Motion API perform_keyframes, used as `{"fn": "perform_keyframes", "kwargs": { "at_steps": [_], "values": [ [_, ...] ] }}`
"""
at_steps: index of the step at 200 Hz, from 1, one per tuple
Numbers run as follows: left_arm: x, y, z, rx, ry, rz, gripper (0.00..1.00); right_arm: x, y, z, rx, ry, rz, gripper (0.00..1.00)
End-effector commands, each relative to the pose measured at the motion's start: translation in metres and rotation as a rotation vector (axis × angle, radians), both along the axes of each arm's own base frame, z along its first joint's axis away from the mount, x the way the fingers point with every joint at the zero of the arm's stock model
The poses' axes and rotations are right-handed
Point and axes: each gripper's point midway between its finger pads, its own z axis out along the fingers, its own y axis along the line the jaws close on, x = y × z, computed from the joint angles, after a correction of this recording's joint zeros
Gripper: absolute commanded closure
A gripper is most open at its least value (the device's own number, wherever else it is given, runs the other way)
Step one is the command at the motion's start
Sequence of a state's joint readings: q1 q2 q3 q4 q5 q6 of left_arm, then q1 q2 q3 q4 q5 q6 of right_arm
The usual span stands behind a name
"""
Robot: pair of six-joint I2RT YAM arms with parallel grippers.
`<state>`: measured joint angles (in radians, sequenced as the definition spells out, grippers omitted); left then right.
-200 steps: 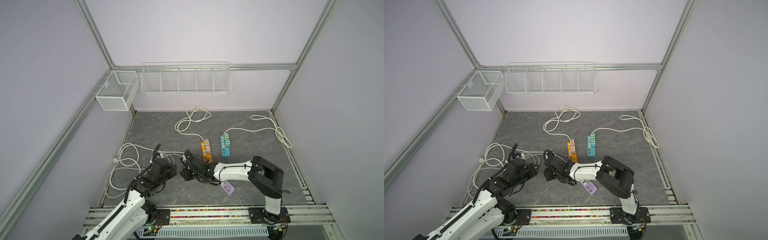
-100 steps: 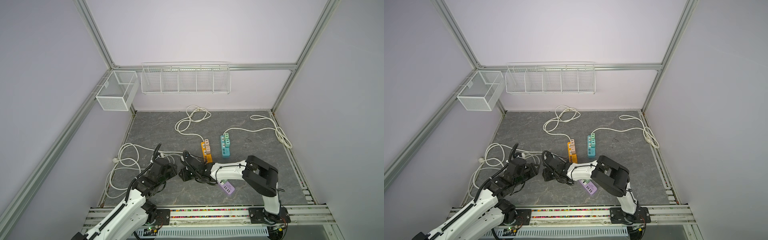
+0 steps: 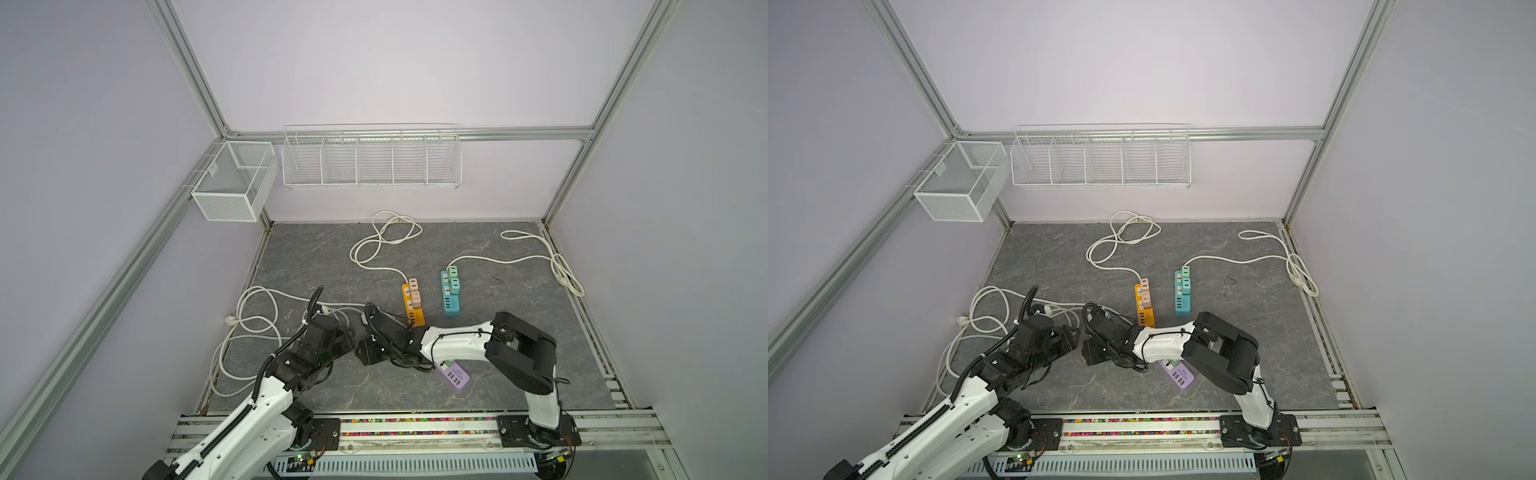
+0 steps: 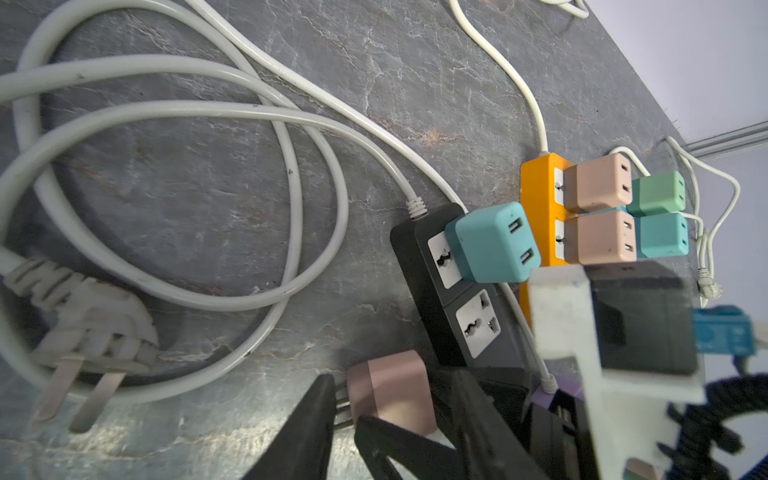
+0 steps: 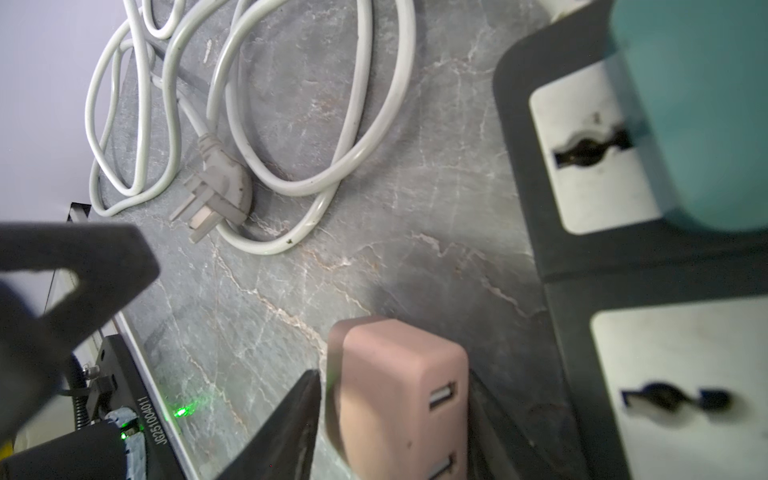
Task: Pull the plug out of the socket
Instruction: 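Lower the pink adapter onto the table beside the strip and open the right gripper, then move the right gripper onto the teal adapter in the black strip and close it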
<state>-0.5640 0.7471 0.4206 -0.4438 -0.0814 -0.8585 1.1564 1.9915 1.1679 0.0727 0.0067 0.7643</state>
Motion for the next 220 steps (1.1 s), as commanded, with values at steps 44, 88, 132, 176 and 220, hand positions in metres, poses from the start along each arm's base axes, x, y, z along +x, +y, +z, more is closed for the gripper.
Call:
{"fn": "perform_keyframes", "kwargs": {
  "at_steps": [44,88,132,176,220],
  "values": [
    [0.003,-0.001,0.009,0.002,-0.02,-0.001,0.52,-0.003,-0.016,0.031,-0.03,-0.075,0.016,0.37],
    [0.006,-0.003,0.014,0.001,-0.037,-0.012,0.51,0.0,-0.028,0.052,-0.064,-0.129,0.029,0.33],
    [0.013,-0.006,0.015,0.02,-0.041,-0.03,0.48,0.01,-0.047,0.075,-0.146,-0.219,0.024,0.3],
    [0.029,-0.011,0.016,-0.01,-0.041,-0.046,0.47,0.024,-0.061,0.087,-0.245,-0.293,0.064,0.28],
    [0.043,-0.017,0.01,-0.037,-0.034,-0.071,0.48,0.048,-0.068,0.083,-0.319,-0.296,0.068,0.27]
  ]
}}
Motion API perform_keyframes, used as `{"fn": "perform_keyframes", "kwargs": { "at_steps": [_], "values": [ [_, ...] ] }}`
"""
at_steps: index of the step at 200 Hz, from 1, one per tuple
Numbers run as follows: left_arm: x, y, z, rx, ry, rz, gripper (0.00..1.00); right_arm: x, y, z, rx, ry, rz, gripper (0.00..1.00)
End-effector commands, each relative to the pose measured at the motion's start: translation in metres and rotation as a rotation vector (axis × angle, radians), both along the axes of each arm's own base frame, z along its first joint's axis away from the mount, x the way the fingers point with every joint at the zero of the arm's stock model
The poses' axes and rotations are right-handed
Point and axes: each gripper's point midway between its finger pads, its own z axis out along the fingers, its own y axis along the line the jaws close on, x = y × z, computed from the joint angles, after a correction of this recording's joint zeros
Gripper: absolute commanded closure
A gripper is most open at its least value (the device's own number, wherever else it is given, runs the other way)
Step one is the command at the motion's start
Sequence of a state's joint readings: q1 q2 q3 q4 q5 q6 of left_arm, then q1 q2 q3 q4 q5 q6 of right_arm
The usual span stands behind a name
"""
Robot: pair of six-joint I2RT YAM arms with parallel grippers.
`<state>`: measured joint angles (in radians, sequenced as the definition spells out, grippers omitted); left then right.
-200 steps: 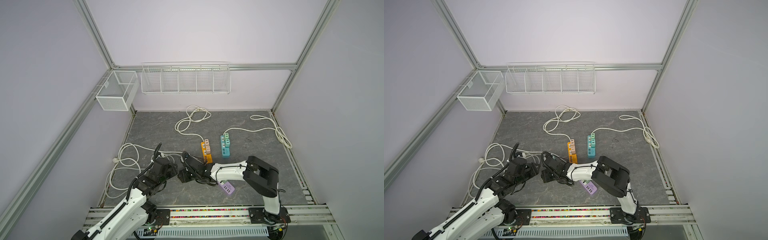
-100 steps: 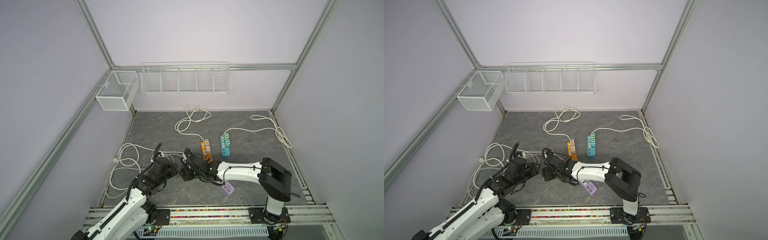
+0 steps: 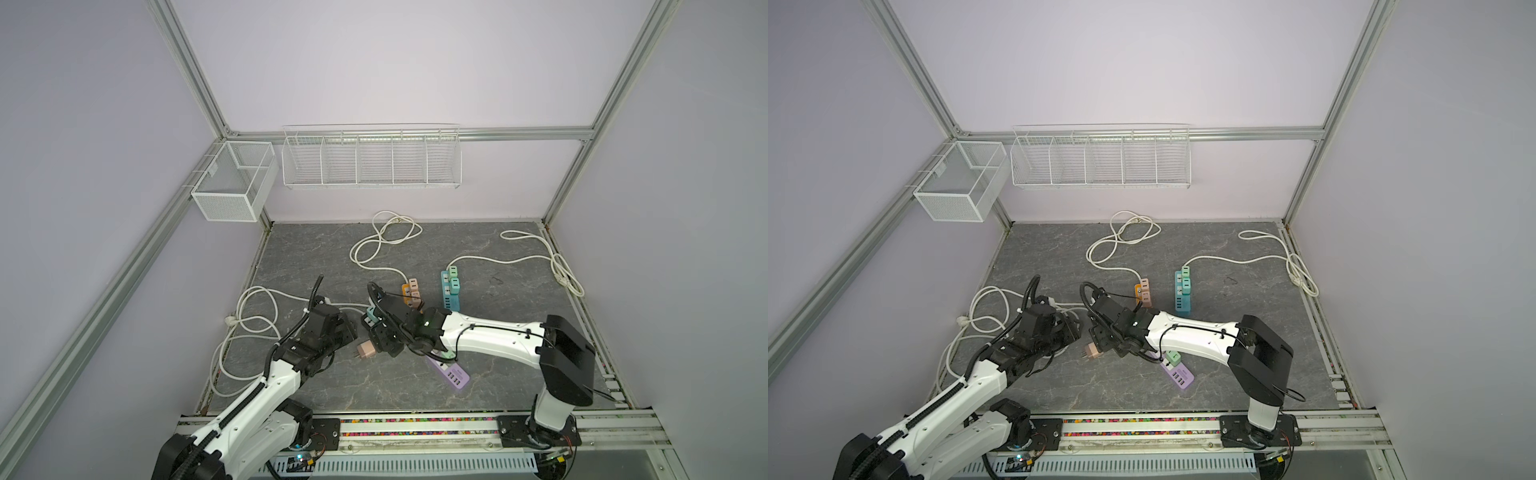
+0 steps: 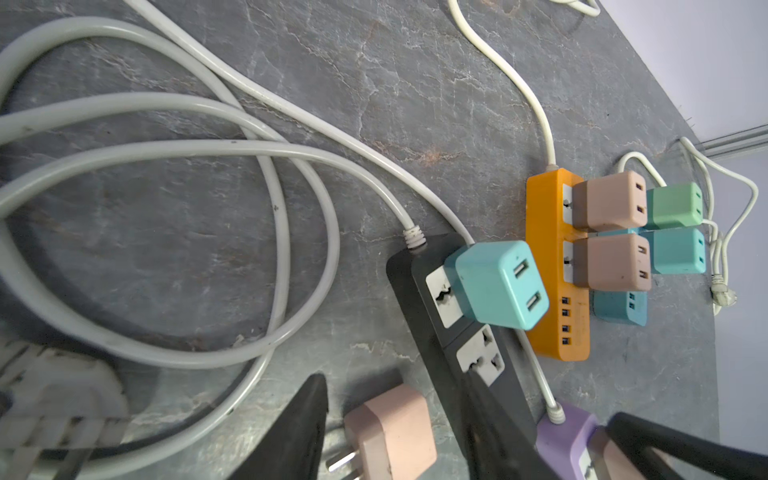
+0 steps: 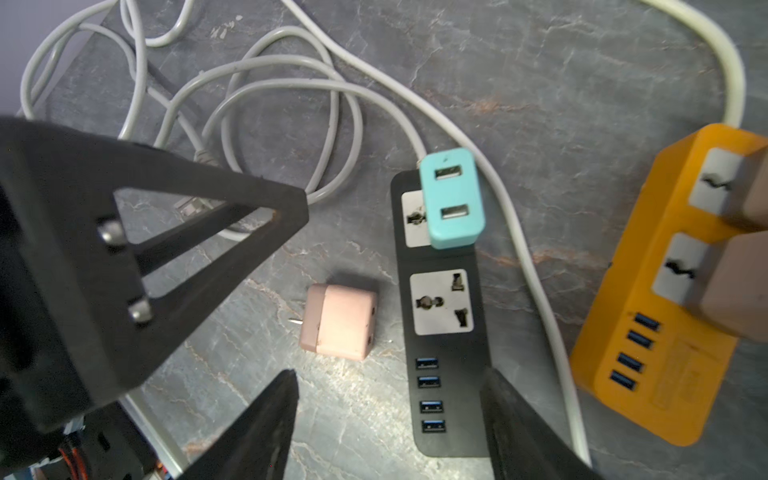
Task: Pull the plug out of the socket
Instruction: 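Move the right gripper onto the teal adapter in the black strip and close it, then hold the teal adapter with the right gripper while the left gripper pins the strip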
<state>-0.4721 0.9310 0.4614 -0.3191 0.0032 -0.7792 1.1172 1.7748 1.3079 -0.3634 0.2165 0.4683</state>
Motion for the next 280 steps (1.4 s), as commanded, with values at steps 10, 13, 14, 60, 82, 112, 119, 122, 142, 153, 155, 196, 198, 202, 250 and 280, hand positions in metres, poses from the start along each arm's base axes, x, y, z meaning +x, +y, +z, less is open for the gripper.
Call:
{"fn": "perform_keyframes", "kwargs": {
  "at_steps": [10,13,14,60,82,112,119,122,142,153,155,196,198,202,250,280],
  "values": [
    [0.017,-0.014,0.015,-0.047,-0.055,-0.045,0.48,0.018,-0.012,-0.006,-0.089,-0.008,0.007,0.27],
    [0.018,-0.014,0.015,-0.05,-0.058,-0.046,0.48,0.02,-0.012,-0.007,-0.091,-0.002,0.007,0.27],
    [0.018,-0.014,0.015,-0.051,-0.06,-0.046,0.48,0.021,-0.012,-0.007,-0.092,-0.001,0.005,0.27],
    [0.033,-0.022,0.006,-0.064,-0.068,-0.056,0.49,0.043,-0.006,-0.014,-0.147,-0.007,0.011,0.29],
    [0.039,-0.026,0.001,-0.067,-0.072,-0.066,0.49,0.049,-0.002,-0.019,-0.164,-0.007,0.019,0.3],
    [0.042,-0.024,-0.008,-0.016,-0.058,-0.083,0.49,0.054,0.002,-0.025,-0.176,0.009,0.015,0.32],
    [0.043,-0.023,-0.009,-0.002,-0.057,-0.09,0.49,0.056,0.003,-0.026,-0.174,0.009,0.015,0.32],
    [0.043,-0.022,-0.01,0.005,-0.056,-0.086,0.49,0.056,0.004,-0.026,-0.174,0.007,0.017,0.32],
    [0.047,-0.015,-0.013,0.038,-0.065,-0.068,0.49,0.06,0.007,-0.029,-0.177,0.007,0.017,0.33],
    [0.048,-0.017,-0.013,0.02,-0.066,-0.072,0.49,0.062,0.009,-0.03,-0.182,0.014,0.015,0.33],
    [0.048,-0.018,-0.012,0.016,-0.067,-0.075,0.49,0.062,0.009,-0.031,-0.183,0.016,0.015,0.33],
    [0.049,-0.025,-0.023,-0.003,-0.054,-0.099,0.5,0.068,0.013,-0.038,-0.193,0.019,0.012,0.36],
    [0.049,-0.026,-0.024,-0.005,-0.051,-0.102,0.5,0.068,0.014,-0.038,-0.193,0.02,0.013,0.36],
    [0.05,-0.027,-0.024,-0.007,-0.047,-0.111,0.51,0.068,0.014,-0.039,-0.195,0.023,0.014,0.36],
    [0.05,-0.029,-0.044,0.008,0.022,-0.118,0.53,0.073,0.016,-0.05,-0.211,0.036,0.016,0.43],
    [0.051,-0.036,-0.047,-0.005,0.037,-0.151,0.56,0.074,0.018,-0.054,-0.214,0.033,0.022,0.47]
  ]
}}
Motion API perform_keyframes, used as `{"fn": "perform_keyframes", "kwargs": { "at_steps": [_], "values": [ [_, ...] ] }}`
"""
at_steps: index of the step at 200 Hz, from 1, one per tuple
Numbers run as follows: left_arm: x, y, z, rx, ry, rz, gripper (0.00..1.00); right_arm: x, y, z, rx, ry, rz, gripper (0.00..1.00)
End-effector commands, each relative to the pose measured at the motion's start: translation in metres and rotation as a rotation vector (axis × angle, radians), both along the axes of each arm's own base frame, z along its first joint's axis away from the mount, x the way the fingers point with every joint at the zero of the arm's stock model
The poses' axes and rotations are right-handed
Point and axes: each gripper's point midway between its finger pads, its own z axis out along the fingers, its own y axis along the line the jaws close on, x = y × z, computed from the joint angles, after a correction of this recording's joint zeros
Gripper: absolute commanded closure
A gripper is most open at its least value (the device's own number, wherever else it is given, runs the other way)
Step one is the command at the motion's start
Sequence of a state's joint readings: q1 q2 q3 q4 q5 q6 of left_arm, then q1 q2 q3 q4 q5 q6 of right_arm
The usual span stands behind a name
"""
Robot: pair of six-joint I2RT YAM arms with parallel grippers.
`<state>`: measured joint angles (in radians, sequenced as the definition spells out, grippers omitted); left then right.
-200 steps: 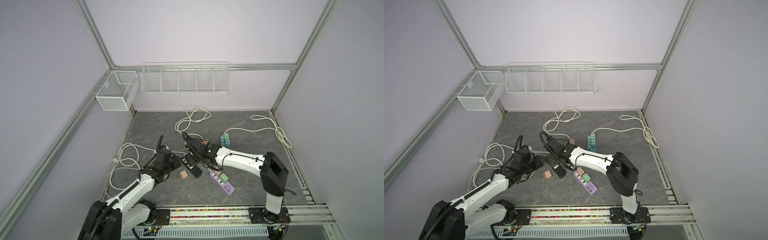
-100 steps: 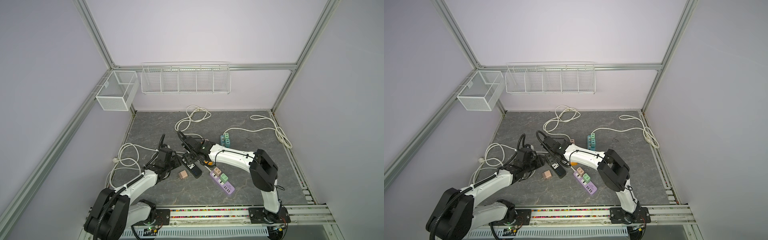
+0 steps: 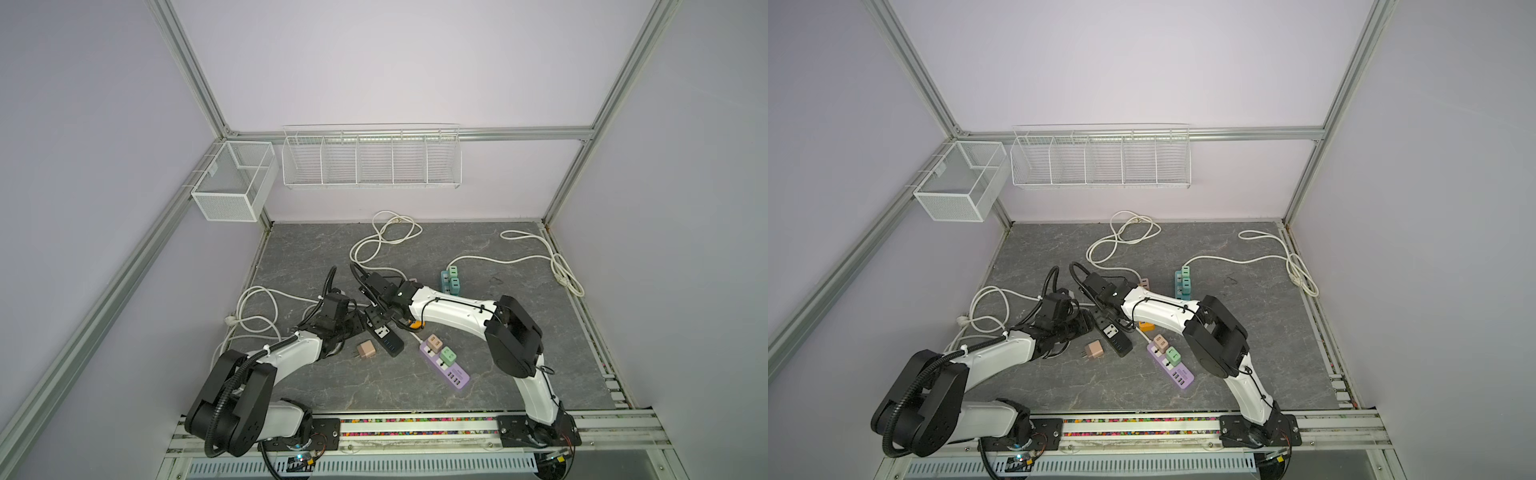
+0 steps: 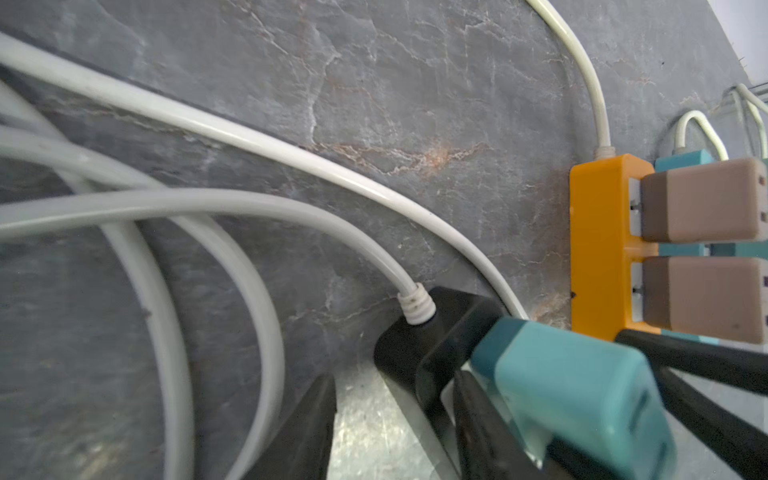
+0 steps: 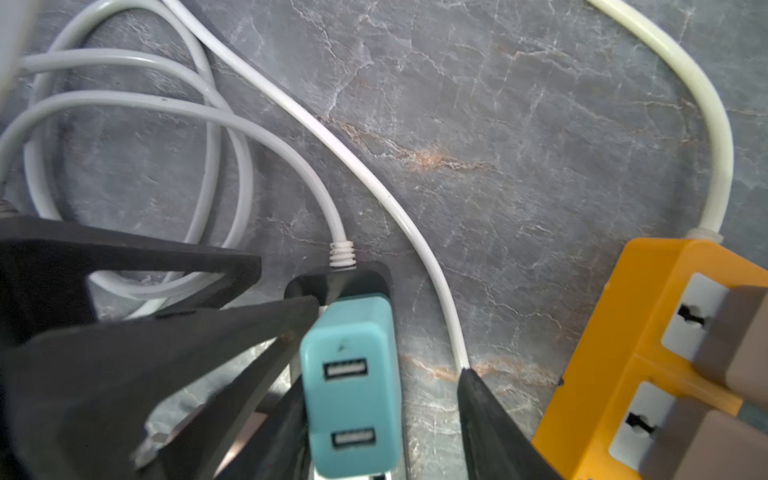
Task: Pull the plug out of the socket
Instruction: 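Hold the teal adapter with the right gripper while the left gripper pins the strip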
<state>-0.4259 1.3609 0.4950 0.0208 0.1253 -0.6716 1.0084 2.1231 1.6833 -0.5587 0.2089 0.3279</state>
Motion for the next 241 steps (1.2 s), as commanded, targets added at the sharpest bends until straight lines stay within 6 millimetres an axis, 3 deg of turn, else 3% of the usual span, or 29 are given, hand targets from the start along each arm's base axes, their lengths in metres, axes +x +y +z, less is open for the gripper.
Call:
{"fn": "perform_keyframes", "kwargs": {
  "at_steps": [1,65,241],
  "values": [
    [0.008,-0.008,0.006,-0.014,-0.013,-0.035,0.56,0.004,0.0,-0.005,-0.016,0.003,0.01,0.48],
    [-0.002,0.005,-0.012,0.035,0.052,0.002,0.58,0.004,0.002,-0.011,-0.023,0.019,0.017,0.55],
    [-0.014,0.005,-0.018,-0.011,0.072,0.019,0.62,0.001,0.005,-0.02,-0.029,0.042,0.037,0.66]
  ]
}}
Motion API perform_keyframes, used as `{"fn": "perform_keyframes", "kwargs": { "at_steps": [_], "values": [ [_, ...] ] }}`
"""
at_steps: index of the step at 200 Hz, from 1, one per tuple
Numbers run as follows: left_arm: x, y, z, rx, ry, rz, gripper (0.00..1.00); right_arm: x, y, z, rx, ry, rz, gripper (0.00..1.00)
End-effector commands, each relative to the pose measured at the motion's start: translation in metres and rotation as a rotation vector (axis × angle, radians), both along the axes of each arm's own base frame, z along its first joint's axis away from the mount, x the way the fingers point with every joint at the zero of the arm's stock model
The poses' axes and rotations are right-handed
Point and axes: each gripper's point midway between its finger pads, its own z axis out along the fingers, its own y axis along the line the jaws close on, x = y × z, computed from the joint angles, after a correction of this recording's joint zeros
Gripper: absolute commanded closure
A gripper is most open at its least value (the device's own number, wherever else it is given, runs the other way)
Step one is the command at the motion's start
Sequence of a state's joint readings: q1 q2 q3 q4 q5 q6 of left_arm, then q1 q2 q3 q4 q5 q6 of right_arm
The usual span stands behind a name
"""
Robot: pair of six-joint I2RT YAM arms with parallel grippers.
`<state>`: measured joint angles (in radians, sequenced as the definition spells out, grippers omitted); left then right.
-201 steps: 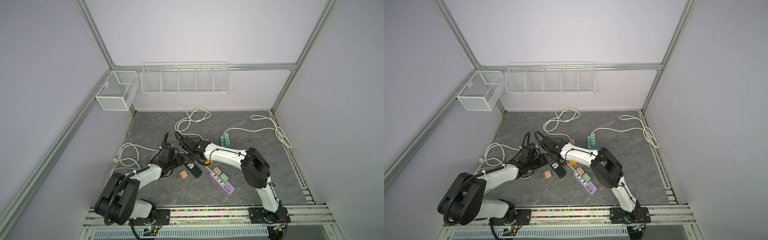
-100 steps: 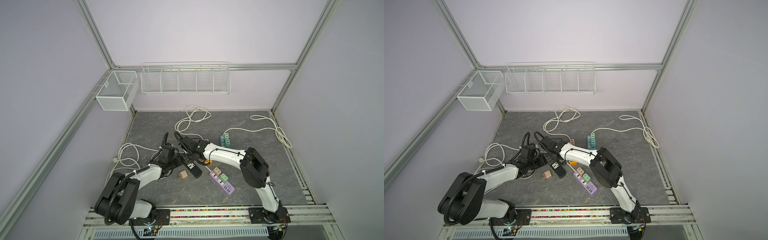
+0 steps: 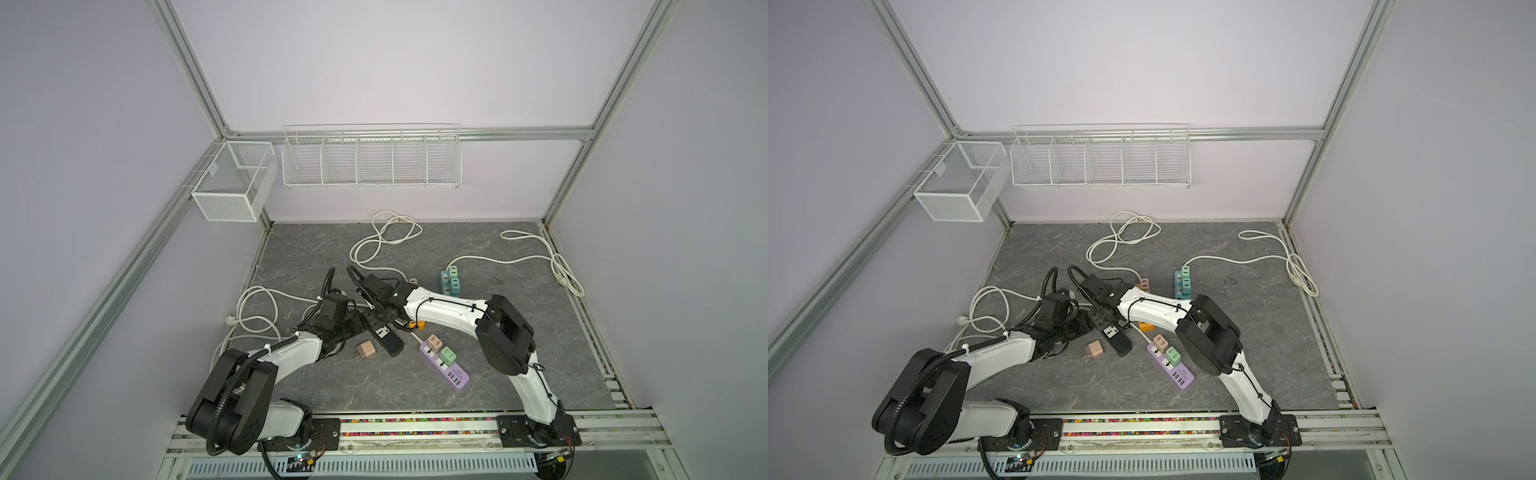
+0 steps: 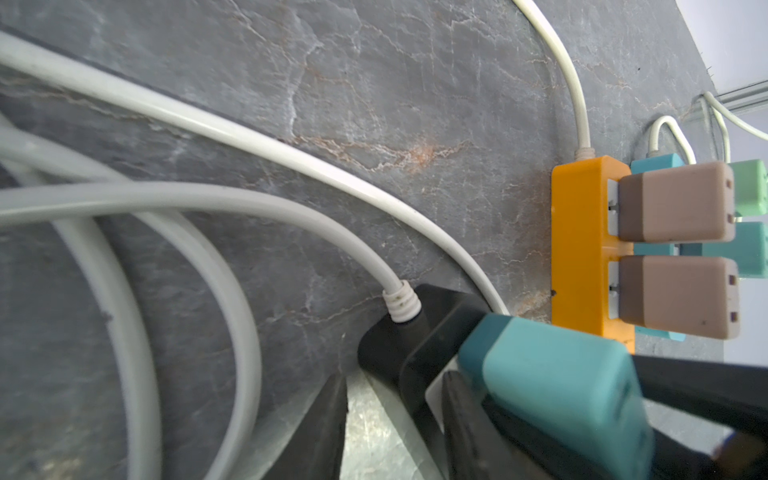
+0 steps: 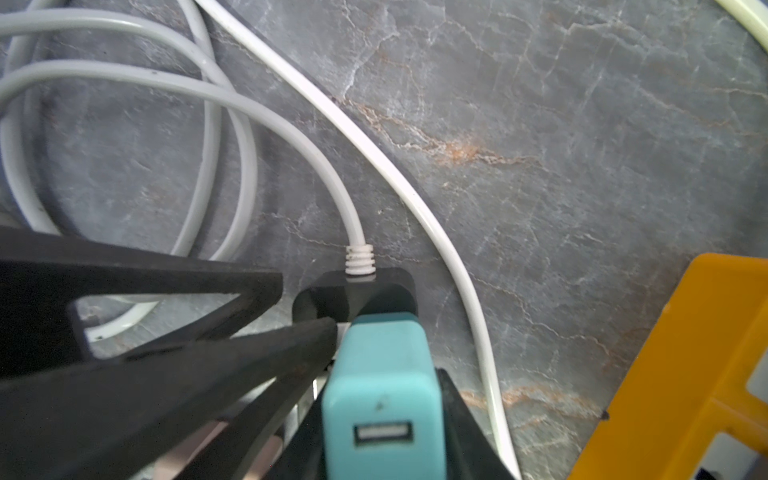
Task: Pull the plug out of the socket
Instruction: 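Hold the teal adapter with the right gripper while the left gripper pins the strip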
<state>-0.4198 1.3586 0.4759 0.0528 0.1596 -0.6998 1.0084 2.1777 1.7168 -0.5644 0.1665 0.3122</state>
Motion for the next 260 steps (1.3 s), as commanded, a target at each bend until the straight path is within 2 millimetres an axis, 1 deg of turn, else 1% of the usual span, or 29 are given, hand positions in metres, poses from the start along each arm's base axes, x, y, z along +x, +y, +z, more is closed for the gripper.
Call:
{"fn": "perform_keyframes", "kwargs": {
  "at_steps": [1,22,37,78,106,131,157,175,193,205,222,238,248,260],
  "values": [
    [-0.011,0.008,-0.017,0.034,0.064,0.015,0.62,0.004,-0.003,-0.003,-0.021,0.001,0.004,0.66],
    [-0.012,0.01,-0.019,0.033,0.065,0.026,0.62,0.005,-0.003,0.002,-0.019,-0.013,0.017,0.68],
    [-0.013,0.009,-0.019,0.031,0.065,0.021,0.63,0.007,-0.005,0.003,-0.024,-0.025,0.015,0.72],
    [-0.014,0.007,-0.021,0.021,0.071,0.012,0.64,0.009,-0.001,0.01,0.004,-0.025,0.011,0.74],
    [-0.014,0.006,-0.024,0.023,0.078,0.01,0.65,0.004,0.009,0.014,0.049,-0.01,0.013,0.75],
    [-0.014,0.003,-0.025,0.011,0.084,-0.001,0.66,0.012,-0.001,0.017,0.042,-0.029,-0.008,0.76],
    [-0.015,0.001,-0.026,0.007,0.087,-0.007,0.67,0.016,-0.007,0.02,0.033,-0.031,-0.023,0.76],
    [-0.015,0.0,-0.025,0.007,0.088,-0.011,0.67,0.014,-0.003,0.022,0.05,-0.035,-0.024,0.77],
    [-0.015,0.004,-0.026,0.024,0.086,-0.001,0.68,0.004,0.011,0.021,0.067,-0.032,0.006,0.77],
    [-0.015,0.005,-0.025,0.026,0.082,-0.001,0.69,0.0,0.015,0.019,0.053,-0.034,0.028,0.77],
    [-0.015,0.004,-0.025,0.027,0.084,-0.004,0.7,0.004,0.01,0.018,0.037,-0.046,0.018,0.77],
    [-0.015,0.005,-0.027,0.036,0.088,-0.003,0.71,0.011,0.002,0.02,0.043,-0.036,-0.006,0.77],
    [-0.015,0.006,-0.028,0.038,0.092,0.0,0.71,0.014,-0.002,0.022,0.052,-0.036,-0.021,0.77],
    [-0.015,0.004,-0.027,0.033,0.091,-0.005,0.71,0.015,-0.003,0.026,0.062,-0.043,-0.022,0.77]
  ]
}}
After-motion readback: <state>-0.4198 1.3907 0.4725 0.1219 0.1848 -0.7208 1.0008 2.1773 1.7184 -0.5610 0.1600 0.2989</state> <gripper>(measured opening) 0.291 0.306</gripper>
